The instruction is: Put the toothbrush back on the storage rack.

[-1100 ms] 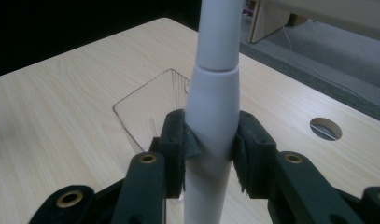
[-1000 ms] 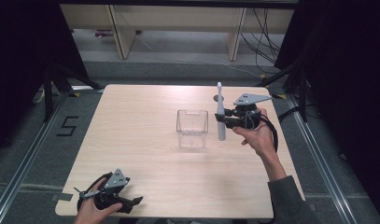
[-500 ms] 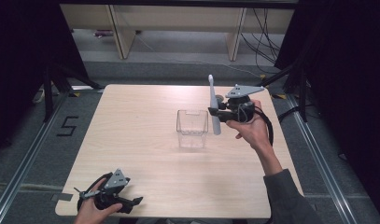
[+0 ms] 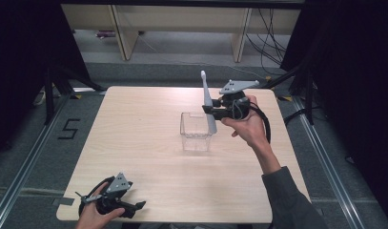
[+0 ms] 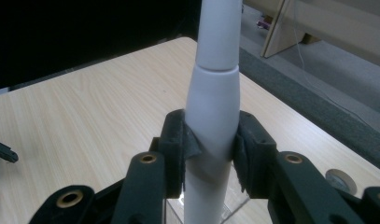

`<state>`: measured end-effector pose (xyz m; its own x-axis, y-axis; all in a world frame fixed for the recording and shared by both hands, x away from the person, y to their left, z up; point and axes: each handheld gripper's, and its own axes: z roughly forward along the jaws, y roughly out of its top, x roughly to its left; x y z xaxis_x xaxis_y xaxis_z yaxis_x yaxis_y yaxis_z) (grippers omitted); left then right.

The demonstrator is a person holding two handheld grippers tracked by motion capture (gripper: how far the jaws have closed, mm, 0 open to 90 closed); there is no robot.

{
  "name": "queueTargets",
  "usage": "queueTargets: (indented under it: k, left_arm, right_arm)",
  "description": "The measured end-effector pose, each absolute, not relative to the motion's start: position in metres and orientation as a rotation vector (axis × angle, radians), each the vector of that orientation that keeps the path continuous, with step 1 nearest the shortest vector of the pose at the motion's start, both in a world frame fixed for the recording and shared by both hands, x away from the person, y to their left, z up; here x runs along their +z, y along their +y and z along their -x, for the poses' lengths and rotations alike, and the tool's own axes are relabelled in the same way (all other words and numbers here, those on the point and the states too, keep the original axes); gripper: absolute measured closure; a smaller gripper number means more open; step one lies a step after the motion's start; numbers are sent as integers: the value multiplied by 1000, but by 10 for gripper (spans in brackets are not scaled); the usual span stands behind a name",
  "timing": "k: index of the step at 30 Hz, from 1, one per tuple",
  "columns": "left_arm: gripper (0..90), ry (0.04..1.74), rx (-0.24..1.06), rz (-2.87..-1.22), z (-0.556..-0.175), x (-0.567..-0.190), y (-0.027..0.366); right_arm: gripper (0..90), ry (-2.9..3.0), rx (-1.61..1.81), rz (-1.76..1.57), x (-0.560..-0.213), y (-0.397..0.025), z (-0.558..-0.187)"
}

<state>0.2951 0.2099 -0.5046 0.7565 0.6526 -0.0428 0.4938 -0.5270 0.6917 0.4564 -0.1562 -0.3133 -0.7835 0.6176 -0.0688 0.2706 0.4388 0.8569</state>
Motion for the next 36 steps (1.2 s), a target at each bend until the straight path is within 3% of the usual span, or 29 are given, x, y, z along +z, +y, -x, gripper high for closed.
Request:
queueTargets:
  k: [15,36]
  left_arm:
    - [152,851,287,-2235,-295,-504,210]
    - [152,856,281,-2220,-294,-504,209]
  right_arm:
    - [673,2367,1268,-778,-322,-134,-479]
    - [673,2468,1086,-855,-363,-115,-505]
